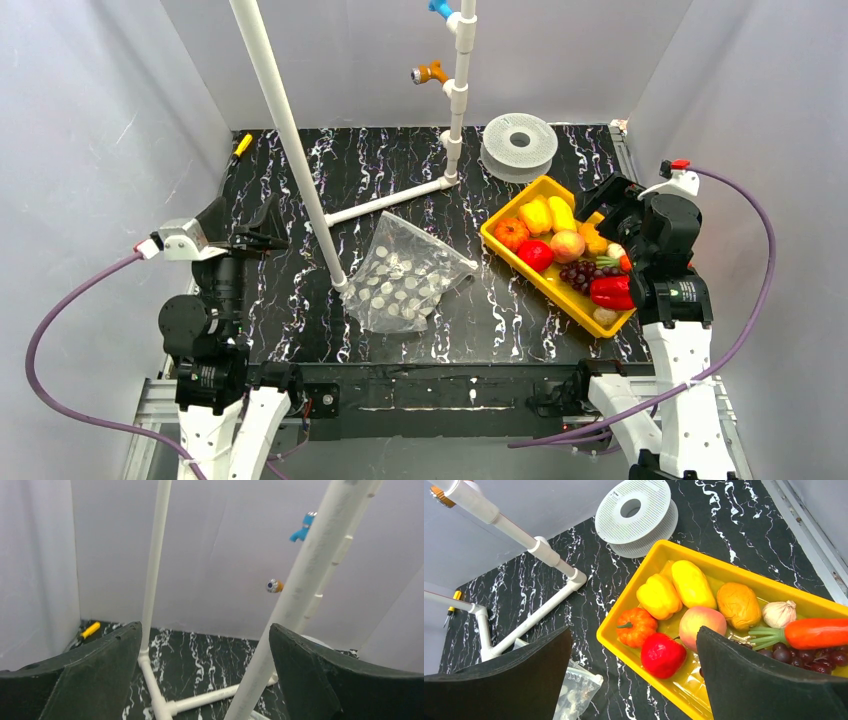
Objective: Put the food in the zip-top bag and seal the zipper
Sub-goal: Pick up the zipper food storage bag at the center of the board.
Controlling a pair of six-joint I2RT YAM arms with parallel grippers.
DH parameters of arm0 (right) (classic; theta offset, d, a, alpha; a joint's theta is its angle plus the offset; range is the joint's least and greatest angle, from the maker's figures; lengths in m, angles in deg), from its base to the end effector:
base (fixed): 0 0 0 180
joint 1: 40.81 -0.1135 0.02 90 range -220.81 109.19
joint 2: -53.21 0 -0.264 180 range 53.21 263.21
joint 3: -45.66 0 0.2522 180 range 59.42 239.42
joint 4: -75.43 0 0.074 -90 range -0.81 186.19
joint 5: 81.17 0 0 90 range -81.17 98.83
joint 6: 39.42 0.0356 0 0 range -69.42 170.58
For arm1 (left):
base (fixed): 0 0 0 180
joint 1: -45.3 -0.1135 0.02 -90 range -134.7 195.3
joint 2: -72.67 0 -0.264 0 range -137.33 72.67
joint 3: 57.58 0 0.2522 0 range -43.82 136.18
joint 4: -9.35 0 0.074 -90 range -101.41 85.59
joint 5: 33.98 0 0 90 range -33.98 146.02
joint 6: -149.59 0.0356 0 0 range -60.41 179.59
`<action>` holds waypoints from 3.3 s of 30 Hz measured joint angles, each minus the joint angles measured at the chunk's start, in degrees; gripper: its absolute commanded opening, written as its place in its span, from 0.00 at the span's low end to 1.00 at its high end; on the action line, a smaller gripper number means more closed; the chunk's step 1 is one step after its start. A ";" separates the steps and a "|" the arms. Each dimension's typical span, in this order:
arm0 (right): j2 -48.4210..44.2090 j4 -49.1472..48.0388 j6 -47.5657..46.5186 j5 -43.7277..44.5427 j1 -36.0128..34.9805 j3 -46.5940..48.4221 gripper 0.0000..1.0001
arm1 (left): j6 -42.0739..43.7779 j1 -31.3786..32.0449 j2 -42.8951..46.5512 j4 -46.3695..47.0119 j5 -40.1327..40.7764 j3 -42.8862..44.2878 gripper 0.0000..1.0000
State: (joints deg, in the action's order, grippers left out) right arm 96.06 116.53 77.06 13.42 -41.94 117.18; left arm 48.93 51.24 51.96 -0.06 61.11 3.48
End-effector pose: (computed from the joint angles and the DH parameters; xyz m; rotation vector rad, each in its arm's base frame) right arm 0.1547 0.0002 0.3905 0.4501 1.7380 0.2742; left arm 0.0592 -0.0030 0.4264 -0.1234 1.0281 -0.2177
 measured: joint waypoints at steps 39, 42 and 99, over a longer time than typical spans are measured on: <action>17.06 2.62 -0.14 -22.60 -16.46 1.70 1.00 | -8.46 6.08 -9.71 -41.25 -33.40 10.16 0.98; 21.05 0.32 1.77 -23.79 -22.89 -0.59 1.00 | -7.32 6.39 -11.07 -41.85 -42.44 8.67 0.98; 45.54 -59.28 14.77 -24.60 -29.83 -25.96 0.01 | -25.67 51.30 -34.24 -29.09 1.04 9.59 0.98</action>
State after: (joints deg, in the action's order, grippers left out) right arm 141.59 57.25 91.83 -11.18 -71.77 91.21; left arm 23.26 102.53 17.72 -29.15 62.15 13.07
